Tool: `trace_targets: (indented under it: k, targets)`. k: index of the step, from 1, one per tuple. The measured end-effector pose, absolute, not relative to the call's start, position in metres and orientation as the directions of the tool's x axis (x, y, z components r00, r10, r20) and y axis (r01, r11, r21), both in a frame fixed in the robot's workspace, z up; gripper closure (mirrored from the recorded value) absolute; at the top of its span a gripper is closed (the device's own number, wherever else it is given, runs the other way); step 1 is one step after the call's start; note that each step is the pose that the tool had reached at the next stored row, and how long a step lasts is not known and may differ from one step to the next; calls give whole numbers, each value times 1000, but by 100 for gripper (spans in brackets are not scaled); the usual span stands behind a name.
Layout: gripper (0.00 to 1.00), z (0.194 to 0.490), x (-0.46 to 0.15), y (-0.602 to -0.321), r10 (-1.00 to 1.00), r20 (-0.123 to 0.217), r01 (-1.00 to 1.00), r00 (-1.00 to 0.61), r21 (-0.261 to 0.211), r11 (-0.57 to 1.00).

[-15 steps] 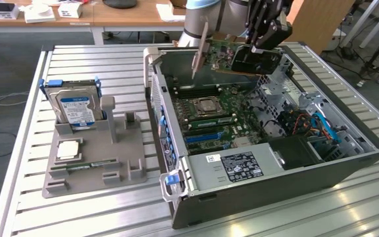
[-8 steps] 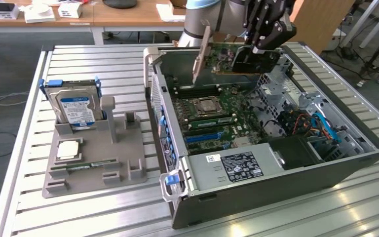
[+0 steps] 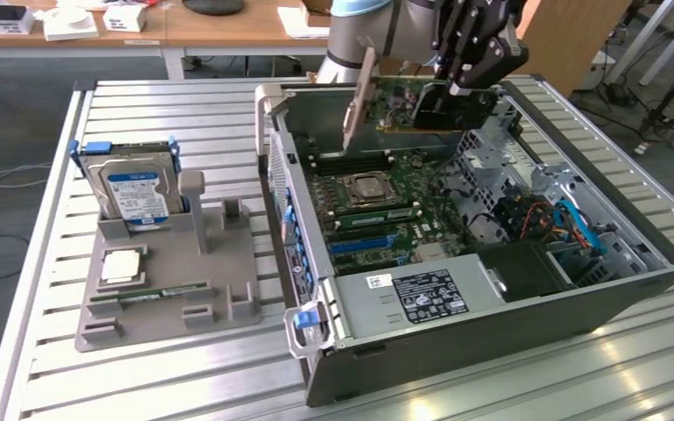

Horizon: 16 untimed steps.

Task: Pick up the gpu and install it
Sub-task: 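Insert the gpu into the slot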

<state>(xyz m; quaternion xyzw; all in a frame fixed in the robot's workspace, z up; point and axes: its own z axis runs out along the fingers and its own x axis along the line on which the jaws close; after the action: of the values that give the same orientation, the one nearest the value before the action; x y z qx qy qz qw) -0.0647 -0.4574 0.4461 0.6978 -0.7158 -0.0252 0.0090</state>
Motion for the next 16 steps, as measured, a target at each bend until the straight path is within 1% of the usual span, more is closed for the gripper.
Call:
trace_targets:
  k: [4,16]
  targets:
    - [73,446,-65,-457,-1000,-22,-999,13,49,-14]
    - [73,441,-65,-457,-999,-22,-999,25,45,-26]
